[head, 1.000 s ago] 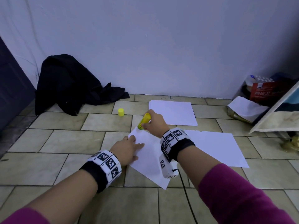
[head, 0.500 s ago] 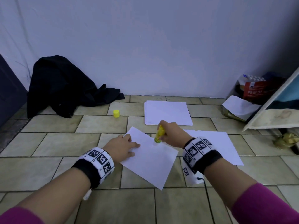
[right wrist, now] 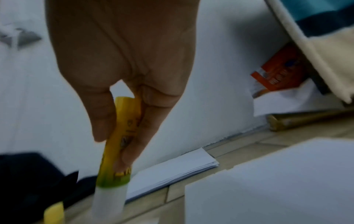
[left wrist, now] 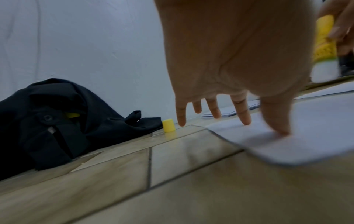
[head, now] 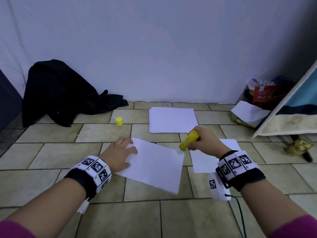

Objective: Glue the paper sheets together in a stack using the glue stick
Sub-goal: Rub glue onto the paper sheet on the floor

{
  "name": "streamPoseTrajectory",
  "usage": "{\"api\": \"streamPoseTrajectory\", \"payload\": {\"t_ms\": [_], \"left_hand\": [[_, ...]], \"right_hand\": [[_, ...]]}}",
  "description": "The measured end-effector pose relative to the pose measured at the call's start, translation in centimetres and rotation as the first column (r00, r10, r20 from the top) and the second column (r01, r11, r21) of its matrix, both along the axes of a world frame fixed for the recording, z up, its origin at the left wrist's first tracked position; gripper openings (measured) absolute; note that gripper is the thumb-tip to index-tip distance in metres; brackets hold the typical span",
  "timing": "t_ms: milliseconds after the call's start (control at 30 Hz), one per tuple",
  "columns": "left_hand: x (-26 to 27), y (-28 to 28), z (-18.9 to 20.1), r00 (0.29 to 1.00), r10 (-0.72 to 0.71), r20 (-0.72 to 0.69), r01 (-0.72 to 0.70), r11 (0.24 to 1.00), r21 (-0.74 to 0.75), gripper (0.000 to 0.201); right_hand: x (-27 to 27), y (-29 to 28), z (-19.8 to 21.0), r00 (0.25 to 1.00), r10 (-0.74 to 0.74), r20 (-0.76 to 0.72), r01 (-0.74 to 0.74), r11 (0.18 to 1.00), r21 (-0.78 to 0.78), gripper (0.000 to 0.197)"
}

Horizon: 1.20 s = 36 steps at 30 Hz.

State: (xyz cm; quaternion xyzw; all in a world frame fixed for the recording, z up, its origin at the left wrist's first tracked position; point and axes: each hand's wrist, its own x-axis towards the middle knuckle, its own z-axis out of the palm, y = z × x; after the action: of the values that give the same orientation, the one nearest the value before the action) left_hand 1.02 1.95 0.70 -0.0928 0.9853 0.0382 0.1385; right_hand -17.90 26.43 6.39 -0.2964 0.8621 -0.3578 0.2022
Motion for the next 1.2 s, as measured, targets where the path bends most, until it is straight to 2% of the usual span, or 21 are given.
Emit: {"api": "streamPoseTrajectory", "payload": {"t_ms": [67, 133, 233, 267, 300, 333, 367, 400, 467, 600, 700, 767, 900, 1067, 1200], "left_hand": [[0.5, -0.4, -0.1, 0.999, 0.034, 0.016, -0.036, 0.996, 0.081, 0.057], [0.8, -0.7, -0.3, 0.998, 0.062, 0.009, -0.062, 0.992, 0.109, 0.066], [1.2, -0.9, -1.0, 0.995, 0.098, 0.018, -0.099, 0.991, 0.090, 0.081], [1.4, -1.0, -1.1, 0.993, 0.111, 0.049, -0.115, 0.989, 0.090, 0.089], [1.5, -1.1, -1.1, 0.989, 0.120, 0.088, -0.128, 0.987, 0.097, 0.102], [1.6, -1.3, -1.2, 0.985, 0.113, 0.127, -0.127, 0.986, 0.110, 0.119], [1.7, -1.6, -1.2, 0.980, 0.098, 0.175, -0.120, 0.986, 0.120, 0.137], [1.8, -1.8, -1.3, 0.973, 0.081, 0.217, -0.111, 0.986, 0.127, 0.146], [1.9, -2.1, -1.5, 0.961, 0.059, 0.271, -0.107, 0.981, 0.164, 0.146], [1.8, -2.3, -1.8, 0.956, 0.053, 0.290, -0.119, 0.969, 0.215, 0.144], [1.8, -2.0, -1.9, 0.957, 0.107, 0.270, -0.174, 0.956, 0.238, 0.141], [1.8, -1.9, -2.0, 0.952, 0.172, 0.253, -0.232, 0.946, 0.227, 0.136], [1.5, -1.8, -1.9, 0.938, 0.210, 0.274, -0.271, 0.941, 0.205, 0.124], [1.4, -1.7, -1.7, 0.937, 0.205, 0.284, -0.268, 0.941, 0.207, 0.140], [1.2, -1.7, -1.8, 0.935, 0.203, 0.291, -0.263, 0.948, 0.181, 0.142]], "right_hand": [[-0.1, -0.4, 0.5, 0.950, -0.121, 0.287, 0.207, 0.933, -0.293, 0.021], [0.2, -1.2, 0.7, 0.841, -0.073, 0.536, 0.350, 0.829, -0.436, 0.012], [0.5, -2.6, 0.5, 0.586, 0.044, 0.809, 0.589, 0.662, -0.463, 0.004], [0.4, -3.2, 0.3, 0.528, 0.077, 0.846, 0.623, 0.642, -0.447, 0.006], [0.6, -3.8, 0.0, 0.498, 0.103, 0.861, 0.614, 0.660, -0.434, 0.010], [0.6, -4.4, -0.5, 0.503, 0.103, 0.858, 0.567, 0.710, -0.418, 0.012], [0.8, -5.1, -1.0, 0.542, 0.085, 0.836, 0.487, 0.779, -0.395, 0.014], [0.9, -5.7, -1.5, 0.602, 0.057, 0.796, 0.392, 0.847, -0.358, 0.016], [1.2, -7.4, -2.3, 0.714, 0.026, 0.700, 0.240, 0.930, -0.279, 0.021], [2.0, -11.7, -2.3, 0.897, -0.015, 0.442, 0.114, 0.974, -0.198, 0.020], [2.5, -14.9, -2.4, 0.981, 0.034, 0.191, -0.013, 0.994, -0.111, 0.030], [2.9, -16.6, -2.6, 0.996, 0.068, 0.058, -0.065, 0.997, -0.045, 0.036], [3.7, -19.1, -2.8, 0.995, 0.096, -0.030, -0.096, 0.995, 0.004, 0.040], [4.8, -21.4, -3.3, 0.980, 0.185, -0.072, -0.180, 0.982, 0.065, 0.043], [5.4, -22.2, -3.5, 0.964, 0.230, -0.133, -0.214, 0.969, 0.125, 0.042]]}}
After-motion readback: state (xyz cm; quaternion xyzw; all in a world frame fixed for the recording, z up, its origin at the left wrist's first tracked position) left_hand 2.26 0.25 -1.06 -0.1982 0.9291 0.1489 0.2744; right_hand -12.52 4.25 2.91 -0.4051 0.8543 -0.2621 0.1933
